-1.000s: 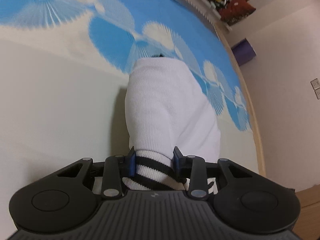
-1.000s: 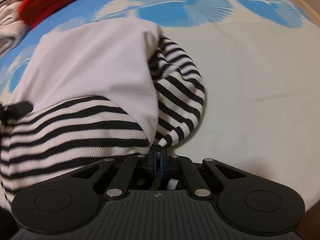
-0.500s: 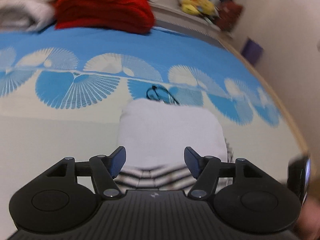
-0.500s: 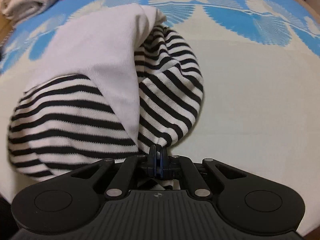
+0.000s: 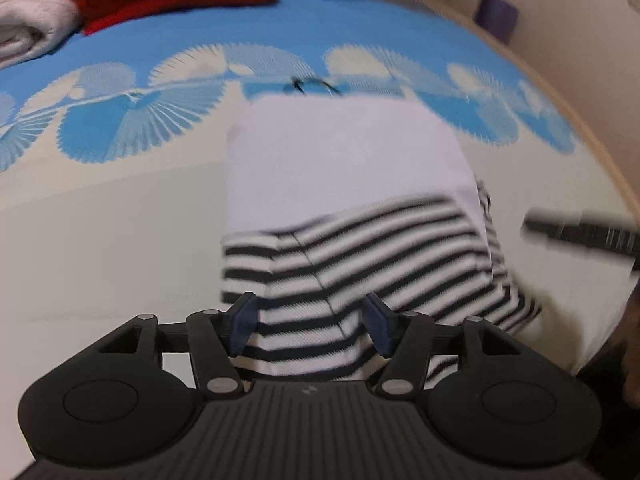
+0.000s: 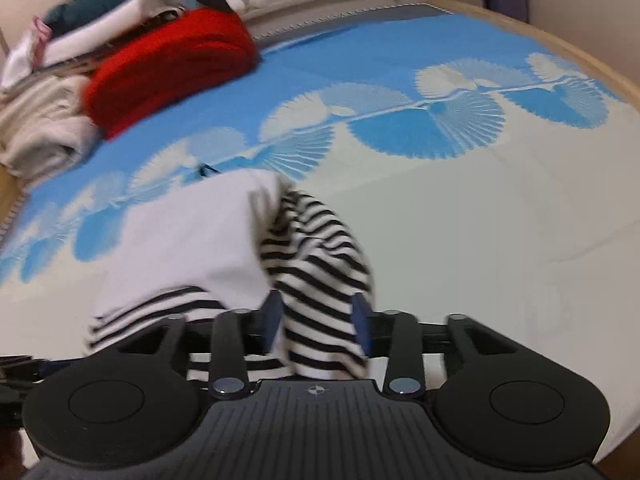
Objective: Fold small clothes
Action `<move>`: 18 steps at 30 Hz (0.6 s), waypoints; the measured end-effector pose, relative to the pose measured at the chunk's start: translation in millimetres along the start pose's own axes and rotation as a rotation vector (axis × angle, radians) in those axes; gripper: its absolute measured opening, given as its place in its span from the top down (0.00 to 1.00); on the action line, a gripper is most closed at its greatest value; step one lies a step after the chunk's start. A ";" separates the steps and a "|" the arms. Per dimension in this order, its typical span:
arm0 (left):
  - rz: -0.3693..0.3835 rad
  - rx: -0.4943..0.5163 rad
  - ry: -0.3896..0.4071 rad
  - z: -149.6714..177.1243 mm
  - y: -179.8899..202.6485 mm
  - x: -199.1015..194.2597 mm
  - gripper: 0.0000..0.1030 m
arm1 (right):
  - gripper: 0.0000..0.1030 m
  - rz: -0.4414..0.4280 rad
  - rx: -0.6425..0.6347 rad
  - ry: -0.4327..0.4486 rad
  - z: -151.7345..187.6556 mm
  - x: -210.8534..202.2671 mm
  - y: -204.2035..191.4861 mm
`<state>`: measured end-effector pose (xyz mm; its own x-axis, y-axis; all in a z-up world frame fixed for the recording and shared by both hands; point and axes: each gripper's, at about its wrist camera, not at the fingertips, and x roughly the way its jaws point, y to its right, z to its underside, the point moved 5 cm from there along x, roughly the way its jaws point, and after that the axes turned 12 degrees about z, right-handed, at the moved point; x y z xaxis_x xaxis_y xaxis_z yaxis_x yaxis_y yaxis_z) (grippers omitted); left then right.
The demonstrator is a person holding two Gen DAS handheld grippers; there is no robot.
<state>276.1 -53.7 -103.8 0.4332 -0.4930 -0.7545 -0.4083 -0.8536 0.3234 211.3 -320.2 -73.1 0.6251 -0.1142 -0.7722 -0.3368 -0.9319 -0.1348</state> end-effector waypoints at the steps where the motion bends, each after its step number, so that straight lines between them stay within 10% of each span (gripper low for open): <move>1: 0.000 -0.022 0.019 -2.8 -4.5 -5.8 0.38 | 0.40 -0.030 -0.009 -0.057 6.9 6.9 -4.5; 5: 0.008 -0.107 0.052 -8.0 -11.6 -20.2 0.38 | 0.48 -0.059 -0.128 -0.196 33.3 29.8 -30.8; 8: 0.018 -0.121 0.047 -7.5 -11.8 -22.0 0.38 | 0.96 -0.065 -0.221 -0.169 40.5 27.8 -50.0; 12: 0.022 -0.064 0.018 -2.3 -7.1 -18.7 0.34 | 0.98 0.005 -0.197 -0.051 15.7 6.8 -35.1; 18: -0.038 0.004 -0.201 29.4 -5.4 34.0 0.32 | 0.98 0.104 -0.255 -0.181 31.8 30.3 -24.8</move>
<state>269.4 -60.9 -148.0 0.2791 -0.4163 -0.8653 -0.3980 -0.8702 0.2903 216.2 -289.6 -112.9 0.4537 -0.1716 -0.8745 -0.1908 -0.9772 0.0928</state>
